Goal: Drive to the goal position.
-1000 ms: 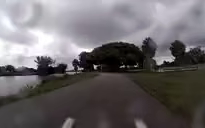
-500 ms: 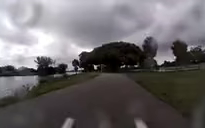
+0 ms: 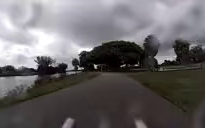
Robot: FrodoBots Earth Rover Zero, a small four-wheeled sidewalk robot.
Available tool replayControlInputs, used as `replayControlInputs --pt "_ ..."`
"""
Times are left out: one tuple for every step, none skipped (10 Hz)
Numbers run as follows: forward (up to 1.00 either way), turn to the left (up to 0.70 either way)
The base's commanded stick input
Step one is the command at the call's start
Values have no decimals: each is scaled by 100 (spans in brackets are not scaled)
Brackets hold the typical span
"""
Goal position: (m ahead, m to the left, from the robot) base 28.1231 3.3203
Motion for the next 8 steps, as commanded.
replayControlInputs --pt "100 -40" --pt "100 -40" --pt "100 -40" --pt "100 -40" --pt "100 -35" --pt "100 -25" --pt "100 -15" --pt "100 -5"
